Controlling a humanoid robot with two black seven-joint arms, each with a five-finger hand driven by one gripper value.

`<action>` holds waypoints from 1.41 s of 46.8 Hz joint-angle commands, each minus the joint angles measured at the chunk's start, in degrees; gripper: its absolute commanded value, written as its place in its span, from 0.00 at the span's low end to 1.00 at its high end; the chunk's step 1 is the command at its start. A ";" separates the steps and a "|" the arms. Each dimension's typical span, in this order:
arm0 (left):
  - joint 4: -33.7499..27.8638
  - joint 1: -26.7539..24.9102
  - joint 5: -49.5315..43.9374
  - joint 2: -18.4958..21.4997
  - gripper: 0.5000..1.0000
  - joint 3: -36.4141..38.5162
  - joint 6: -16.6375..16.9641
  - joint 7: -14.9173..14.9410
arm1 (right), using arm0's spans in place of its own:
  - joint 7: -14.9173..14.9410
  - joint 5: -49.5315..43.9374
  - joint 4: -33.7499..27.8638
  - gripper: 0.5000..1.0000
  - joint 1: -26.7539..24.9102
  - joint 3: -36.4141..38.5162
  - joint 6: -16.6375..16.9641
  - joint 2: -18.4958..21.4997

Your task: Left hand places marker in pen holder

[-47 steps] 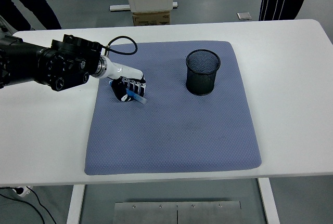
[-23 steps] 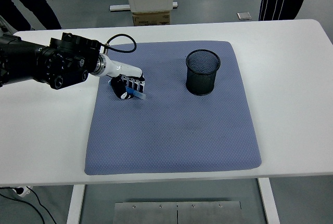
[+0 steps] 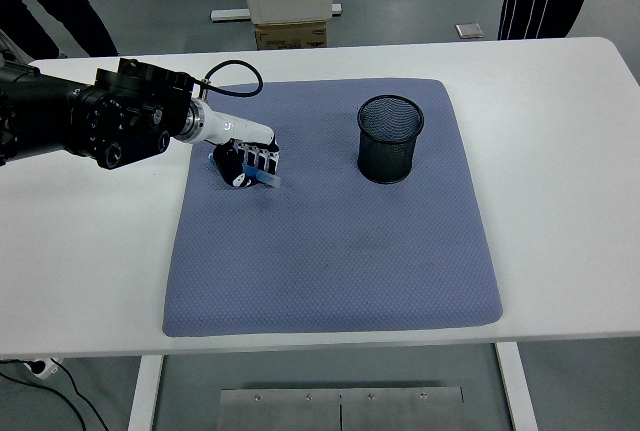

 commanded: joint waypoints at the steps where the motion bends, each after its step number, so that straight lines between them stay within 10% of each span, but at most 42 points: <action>1: 0.00 0.01 0.00 0.00 0.19 0.00 0.00 0.00 | 0.02 0.00 -0.01 1.00 0.00 0.00 0.00 0.00; 66: 0.00 0.18 1.58 0.18 0.00 0.09 0.00 -0.09 | 0.02 0.00 -0.01 1.00 0.00 0.00 0.00 0.00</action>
